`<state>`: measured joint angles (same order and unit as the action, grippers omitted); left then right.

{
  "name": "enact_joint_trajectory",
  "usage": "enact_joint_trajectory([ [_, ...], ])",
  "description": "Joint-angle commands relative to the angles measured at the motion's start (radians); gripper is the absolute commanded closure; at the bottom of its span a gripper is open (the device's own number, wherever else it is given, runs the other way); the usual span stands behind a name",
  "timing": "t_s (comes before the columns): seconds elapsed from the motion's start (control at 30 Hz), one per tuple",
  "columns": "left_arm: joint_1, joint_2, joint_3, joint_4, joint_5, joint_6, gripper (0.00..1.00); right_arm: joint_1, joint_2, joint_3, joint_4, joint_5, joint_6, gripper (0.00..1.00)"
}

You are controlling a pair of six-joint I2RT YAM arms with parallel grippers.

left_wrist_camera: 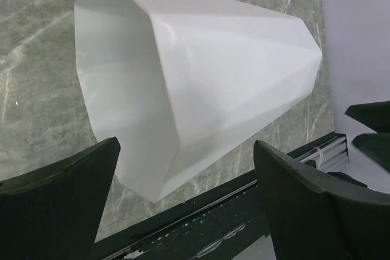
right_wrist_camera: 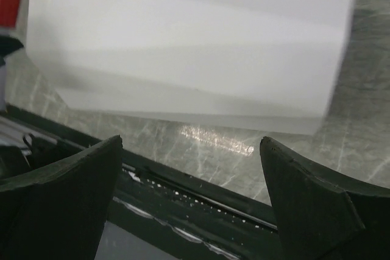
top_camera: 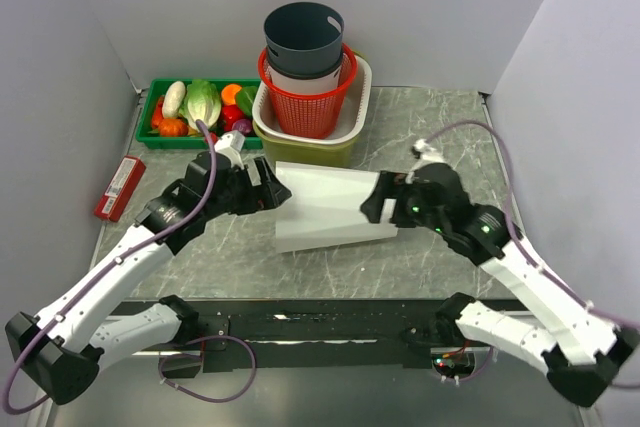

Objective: Turn the large container upside down
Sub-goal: Turn the container upside down at the center of the board.

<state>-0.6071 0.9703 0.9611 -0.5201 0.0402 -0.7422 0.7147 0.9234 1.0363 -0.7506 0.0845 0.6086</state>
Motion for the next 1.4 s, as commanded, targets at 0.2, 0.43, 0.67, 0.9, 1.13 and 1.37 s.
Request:
enact_joint_trajectory([
  [0.2, 0.003, 0.097, 0.073, 0.035, -0.020, 0.024, 0.13, -0.247, -0.058, -0.051, 0.020, -0.239, -0.061, 0.00],
  [0.43, 0.003, 0.151, 0.079, 0.043, -0.037, 0.037, 0.45, -0.424, 0.012, -0.099, 0.123, -0.417, -0.072, 0.00],
  [0.67, 0.003, 0.180, 0.053, 0.091, -0.028, 0.032, 0.53, -0.518, 0.075, -0.134, 0.201, -0.511, -0.073, 0.00],
  [0.9, 0.003, 0.200, 0.031, 0.115, -0.036, 0.021, 0.58, -0.564, 0.123, -0.186, 0.272, -0.569, -0.072, 0.00],
  [1.13, 0.003, 0.192, 0.001, 0.117, -0.037, 0.021, 0.64, -0.580, 0.152, -0.223, 0.365, -0.620, -0.055, 0.01],
  [1.37, 0.003, 0.197, -0.061, 0.132, -0.037, 0.009, 0.74, -0.583, 0.120, -0.240, 0.448, -0.684, -0.035, 0.22],
])
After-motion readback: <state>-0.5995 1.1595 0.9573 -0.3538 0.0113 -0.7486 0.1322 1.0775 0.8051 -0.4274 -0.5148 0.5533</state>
